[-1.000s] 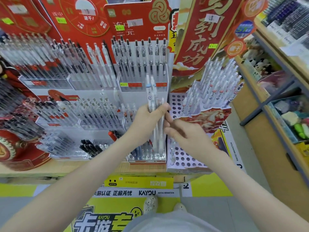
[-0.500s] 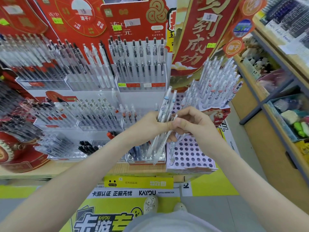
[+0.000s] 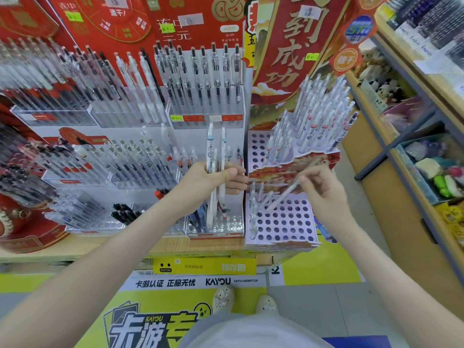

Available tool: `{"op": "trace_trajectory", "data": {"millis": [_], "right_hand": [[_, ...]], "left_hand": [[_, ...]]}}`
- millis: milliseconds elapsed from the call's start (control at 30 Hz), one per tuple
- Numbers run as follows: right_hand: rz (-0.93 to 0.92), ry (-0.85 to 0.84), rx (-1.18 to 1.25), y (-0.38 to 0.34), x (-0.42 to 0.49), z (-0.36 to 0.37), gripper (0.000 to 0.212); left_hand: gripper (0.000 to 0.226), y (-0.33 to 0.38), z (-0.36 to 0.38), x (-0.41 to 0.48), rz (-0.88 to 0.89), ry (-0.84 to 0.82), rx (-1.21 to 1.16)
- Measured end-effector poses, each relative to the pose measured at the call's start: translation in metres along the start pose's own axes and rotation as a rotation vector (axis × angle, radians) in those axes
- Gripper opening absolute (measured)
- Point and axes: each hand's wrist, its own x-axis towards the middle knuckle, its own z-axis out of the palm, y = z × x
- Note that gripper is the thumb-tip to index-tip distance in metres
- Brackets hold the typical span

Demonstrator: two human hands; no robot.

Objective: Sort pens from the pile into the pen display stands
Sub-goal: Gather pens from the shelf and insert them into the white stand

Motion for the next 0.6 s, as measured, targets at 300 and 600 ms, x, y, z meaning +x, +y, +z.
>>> {"op": "trace_trajectory", "data": {"millis": [300, 600], "right_hand": [[0.005, -0.191, -0.085, 0.021, 0.003, 0.027, 0.003], [-0.037, -0.233, -0.091, 0.018, 0.001, 0.029, 0.02]], "left_hand": [[0.016, -0.008, -0.006, -0.003, -0.018, -0.016, -0.061], [0.014, -0.019, -0.006, -0.003, -0.041, -0.138, 0.031]]}}
